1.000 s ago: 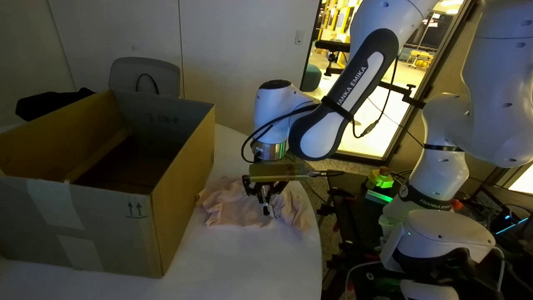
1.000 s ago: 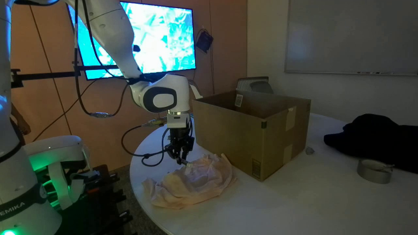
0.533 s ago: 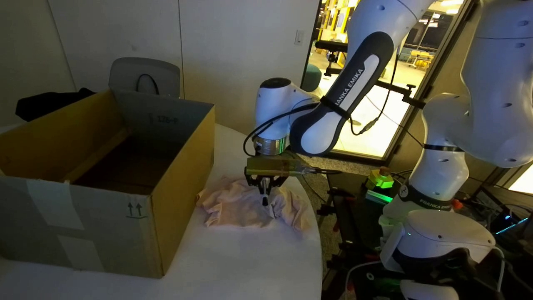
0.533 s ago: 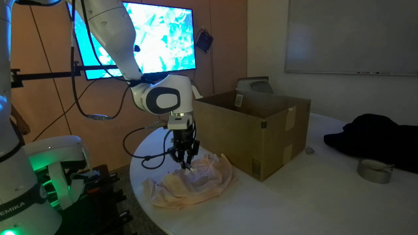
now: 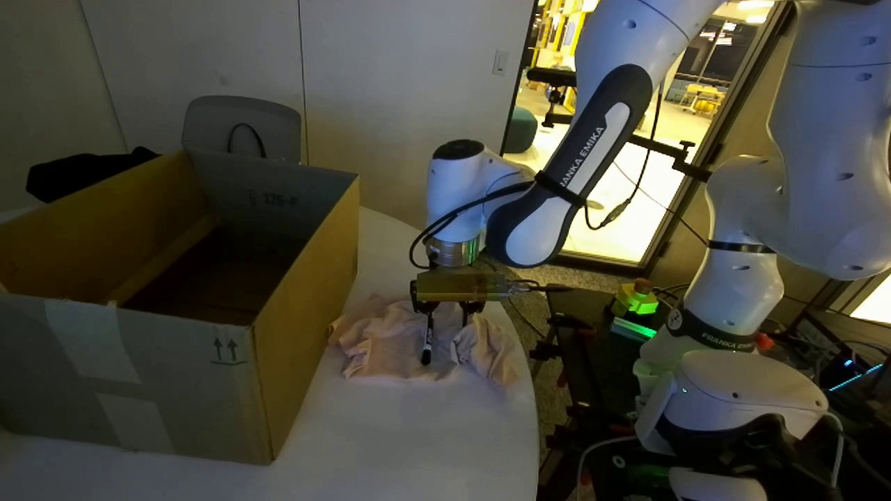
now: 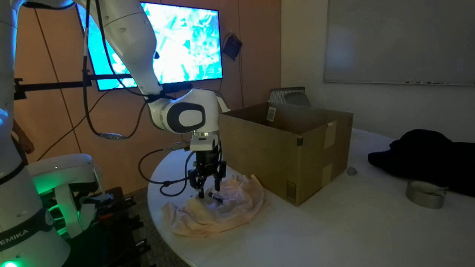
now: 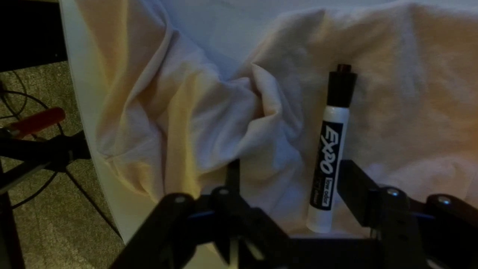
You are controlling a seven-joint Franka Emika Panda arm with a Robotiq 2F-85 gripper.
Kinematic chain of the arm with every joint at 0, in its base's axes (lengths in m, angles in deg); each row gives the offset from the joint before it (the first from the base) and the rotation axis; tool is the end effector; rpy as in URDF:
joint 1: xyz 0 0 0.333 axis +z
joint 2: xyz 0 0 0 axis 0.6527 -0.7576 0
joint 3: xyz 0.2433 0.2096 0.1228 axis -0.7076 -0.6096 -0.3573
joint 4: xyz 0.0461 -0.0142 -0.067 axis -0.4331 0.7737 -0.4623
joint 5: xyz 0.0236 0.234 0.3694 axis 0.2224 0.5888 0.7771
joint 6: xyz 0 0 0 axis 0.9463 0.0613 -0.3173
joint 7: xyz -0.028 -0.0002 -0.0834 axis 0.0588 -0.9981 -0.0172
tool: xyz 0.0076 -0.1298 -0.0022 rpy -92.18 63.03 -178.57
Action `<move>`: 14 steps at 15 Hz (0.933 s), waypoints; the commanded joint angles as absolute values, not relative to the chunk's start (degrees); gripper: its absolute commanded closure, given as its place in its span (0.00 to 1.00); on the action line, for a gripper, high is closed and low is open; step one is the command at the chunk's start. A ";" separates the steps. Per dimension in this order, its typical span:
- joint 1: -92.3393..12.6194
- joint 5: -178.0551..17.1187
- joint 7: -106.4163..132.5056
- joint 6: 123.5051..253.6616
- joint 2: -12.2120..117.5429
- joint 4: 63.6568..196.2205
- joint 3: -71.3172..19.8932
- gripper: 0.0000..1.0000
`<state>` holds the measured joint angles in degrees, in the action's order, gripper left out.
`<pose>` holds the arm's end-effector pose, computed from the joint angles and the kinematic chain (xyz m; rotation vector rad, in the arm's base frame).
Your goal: Put the marker in the shirt, fold the shirt then put it in the box
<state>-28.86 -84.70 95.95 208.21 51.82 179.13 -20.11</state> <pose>0.4898 0.0165 0.1303 2.3377 -1.9029 0.0197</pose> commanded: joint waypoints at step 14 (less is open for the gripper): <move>-31.06 -83.87 82.90 192.82 72.12 193.28 -32.27 0.00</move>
